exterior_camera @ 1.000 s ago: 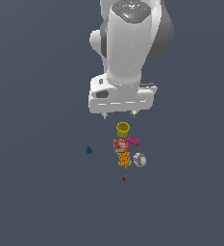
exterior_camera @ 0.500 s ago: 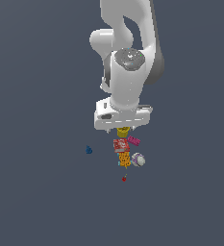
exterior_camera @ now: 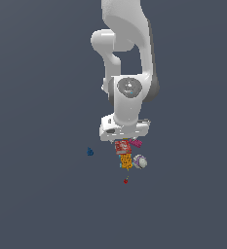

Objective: Pick up a designated object from a clutter of objects.

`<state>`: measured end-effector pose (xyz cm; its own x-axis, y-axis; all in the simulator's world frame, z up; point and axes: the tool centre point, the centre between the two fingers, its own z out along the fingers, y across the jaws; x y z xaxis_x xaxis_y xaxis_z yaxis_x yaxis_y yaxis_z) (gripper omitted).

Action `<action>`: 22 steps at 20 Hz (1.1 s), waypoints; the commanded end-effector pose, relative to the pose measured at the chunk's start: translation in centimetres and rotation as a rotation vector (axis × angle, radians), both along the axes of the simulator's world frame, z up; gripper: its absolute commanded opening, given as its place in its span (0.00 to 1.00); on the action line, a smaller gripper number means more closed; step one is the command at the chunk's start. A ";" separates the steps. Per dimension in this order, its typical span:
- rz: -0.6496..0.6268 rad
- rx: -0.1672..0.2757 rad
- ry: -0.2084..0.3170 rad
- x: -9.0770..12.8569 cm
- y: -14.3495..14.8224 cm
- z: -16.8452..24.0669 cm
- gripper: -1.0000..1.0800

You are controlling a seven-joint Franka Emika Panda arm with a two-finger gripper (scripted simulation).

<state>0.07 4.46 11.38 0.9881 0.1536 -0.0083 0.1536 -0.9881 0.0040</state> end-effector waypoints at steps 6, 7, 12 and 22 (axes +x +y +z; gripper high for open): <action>0.006 0.005 -0.007 -0.7 0.3 -2.8 0.96; 0.006 0.005 -0.007 -0.7 0.3 -3.0 0.96; 0.006 0.005 -0.006 -0.8 0.3 -3.1 0.96; 0.007 0.005 -0.007 -0.9 0.3 -6.5 0.96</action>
